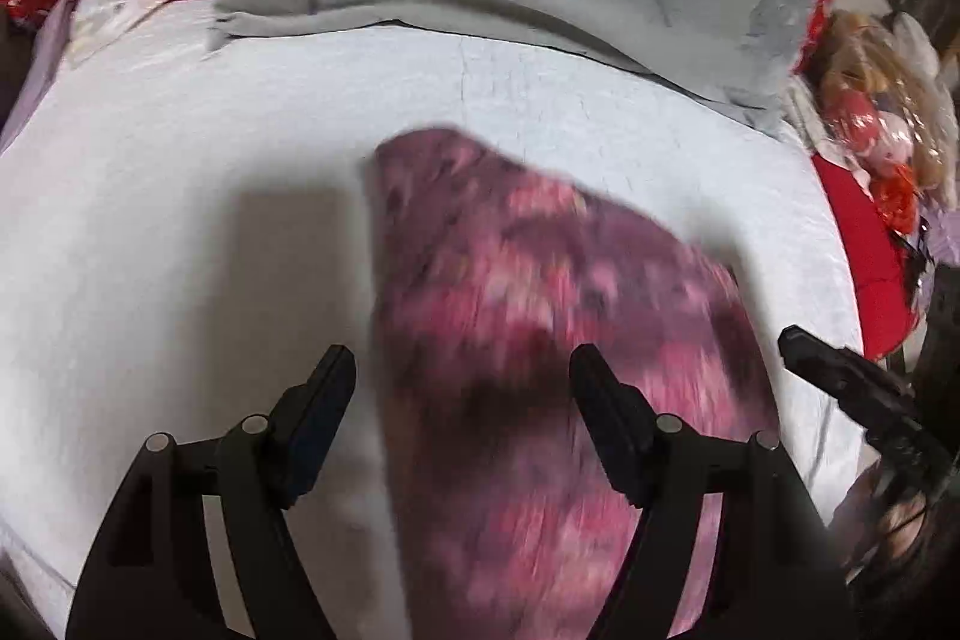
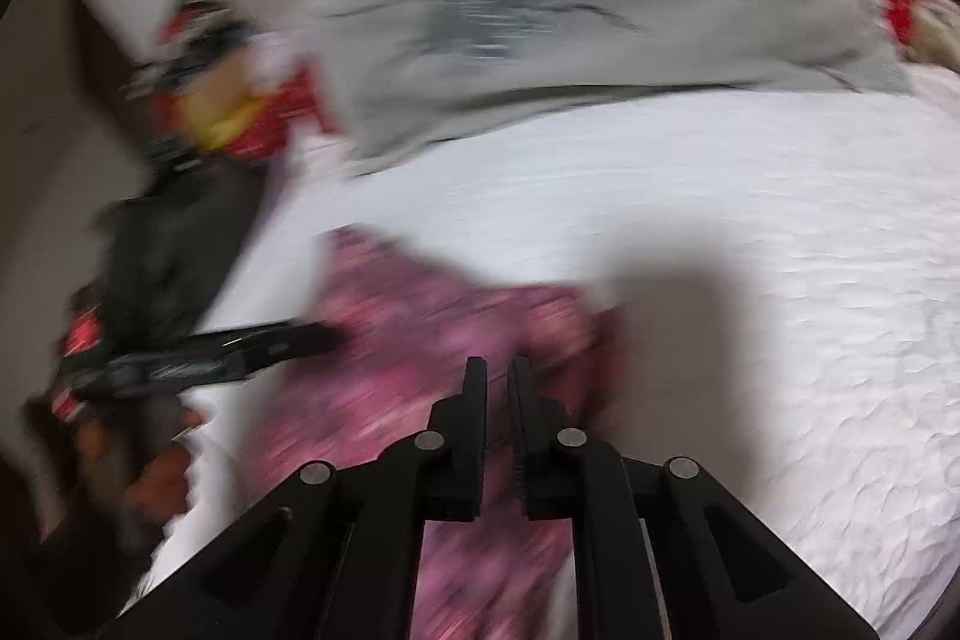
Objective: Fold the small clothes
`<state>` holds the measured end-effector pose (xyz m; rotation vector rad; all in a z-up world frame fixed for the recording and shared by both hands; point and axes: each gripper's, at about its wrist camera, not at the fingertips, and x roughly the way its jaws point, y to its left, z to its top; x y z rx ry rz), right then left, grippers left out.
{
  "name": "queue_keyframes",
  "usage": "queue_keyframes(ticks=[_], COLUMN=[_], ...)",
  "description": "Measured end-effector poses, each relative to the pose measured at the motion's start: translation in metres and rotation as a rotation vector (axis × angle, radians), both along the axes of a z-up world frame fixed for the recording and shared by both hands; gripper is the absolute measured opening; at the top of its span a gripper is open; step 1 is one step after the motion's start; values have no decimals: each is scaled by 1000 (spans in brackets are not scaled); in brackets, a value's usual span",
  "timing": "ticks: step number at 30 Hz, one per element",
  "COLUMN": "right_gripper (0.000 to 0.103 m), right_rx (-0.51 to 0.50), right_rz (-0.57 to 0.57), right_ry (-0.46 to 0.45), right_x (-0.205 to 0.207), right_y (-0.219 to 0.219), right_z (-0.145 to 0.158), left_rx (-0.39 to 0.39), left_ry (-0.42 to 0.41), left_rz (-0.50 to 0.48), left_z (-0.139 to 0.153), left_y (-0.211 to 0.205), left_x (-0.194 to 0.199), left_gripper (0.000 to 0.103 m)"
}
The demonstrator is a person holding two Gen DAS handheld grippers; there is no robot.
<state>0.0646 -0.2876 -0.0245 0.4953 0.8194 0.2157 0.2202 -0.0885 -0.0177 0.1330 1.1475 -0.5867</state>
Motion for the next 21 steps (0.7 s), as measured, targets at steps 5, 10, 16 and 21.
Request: queue_keyframes(ticks=[5, 10, 16, 21], right_gripper=[42, 45, 63, 67], right_rx=[-259, -176, -308, -291], right_rz=[59, -49, 49, -55], right_ry=[125, 131, 227, 204], right_x=[-18, -46, -87, -104], right_y=[34, 20, 45, 39], right_z=[-36, -19, -46, -27], left_rx=[17, 0, 112, 40], left_ry=[88, 44, 23, 87], left_rz=[22, 44, 9, 85], left_z=[-44, -4, -38, -27], left_y=[10, 30, 27, 50], left_x=[-21, -48, -91, -104], left_gripper=[83, 81, 86, 87])
